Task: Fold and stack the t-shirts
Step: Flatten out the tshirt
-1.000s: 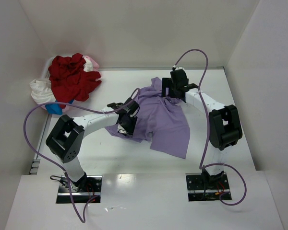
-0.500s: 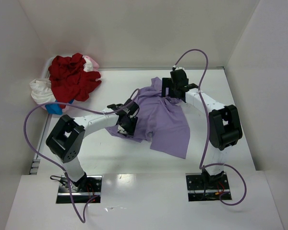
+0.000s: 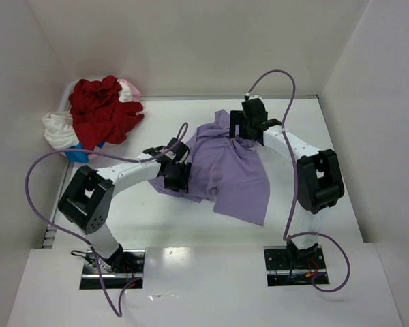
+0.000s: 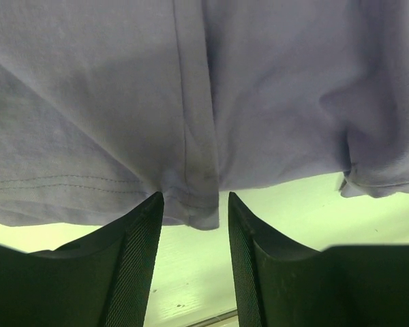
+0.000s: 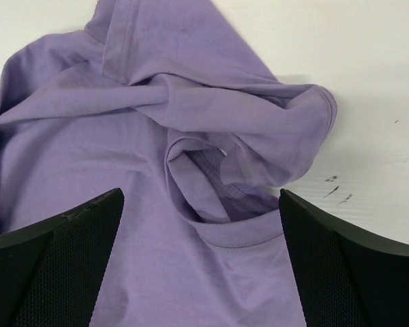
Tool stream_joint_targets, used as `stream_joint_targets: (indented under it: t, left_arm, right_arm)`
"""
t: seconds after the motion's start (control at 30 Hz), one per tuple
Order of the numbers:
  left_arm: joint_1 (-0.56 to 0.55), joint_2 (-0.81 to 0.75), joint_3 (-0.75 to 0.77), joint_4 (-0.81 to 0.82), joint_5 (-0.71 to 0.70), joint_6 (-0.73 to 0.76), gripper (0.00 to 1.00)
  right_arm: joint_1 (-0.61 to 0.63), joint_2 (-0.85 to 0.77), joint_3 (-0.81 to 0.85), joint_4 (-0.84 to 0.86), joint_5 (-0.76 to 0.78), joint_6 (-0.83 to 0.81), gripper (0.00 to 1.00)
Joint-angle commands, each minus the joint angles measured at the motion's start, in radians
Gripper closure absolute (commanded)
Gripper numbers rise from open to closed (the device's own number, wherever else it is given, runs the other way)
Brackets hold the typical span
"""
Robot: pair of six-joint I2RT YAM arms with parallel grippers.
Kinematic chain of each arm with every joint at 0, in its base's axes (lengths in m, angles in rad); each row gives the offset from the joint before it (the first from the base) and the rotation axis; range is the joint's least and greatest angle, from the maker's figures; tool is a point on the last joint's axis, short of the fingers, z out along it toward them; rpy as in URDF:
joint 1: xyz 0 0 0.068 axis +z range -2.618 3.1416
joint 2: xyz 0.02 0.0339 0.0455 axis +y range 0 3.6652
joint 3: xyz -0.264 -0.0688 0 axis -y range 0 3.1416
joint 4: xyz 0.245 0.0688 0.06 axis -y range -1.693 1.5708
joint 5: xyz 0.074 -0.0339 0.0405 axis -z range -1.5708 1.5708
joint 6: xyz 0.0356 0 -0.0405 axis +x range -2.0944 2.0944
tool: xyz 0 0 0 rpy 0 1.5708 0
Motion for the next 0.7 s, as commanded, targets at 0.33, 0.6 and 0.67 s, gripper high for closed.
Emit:
stream_joint_targets:
  t: [0.33, 0.6, 0.67]
  left_arm:
    - [0.020, 0.000, -0.047, 0.070, 0.071, -0.021, 0.59]
    - [0.020, 0.028, -0.065, 0.070, 0.071, -0.021, 0.65]
    - [0.020, 0.028, -0.065, 0.070, 0.071, -0.021, 0.70]
  right_arm:
    - [-0.008, -0.069, -0.003, 0.050, 0.002, 0.009, 0.00]
    - [-0.008, -0.069, -0.003, 0.050, 0.002, 0.009, 0.00]
    - [-0.008, -0.069, -0.003, 0.050, 0.002, 0.009, 0.00]
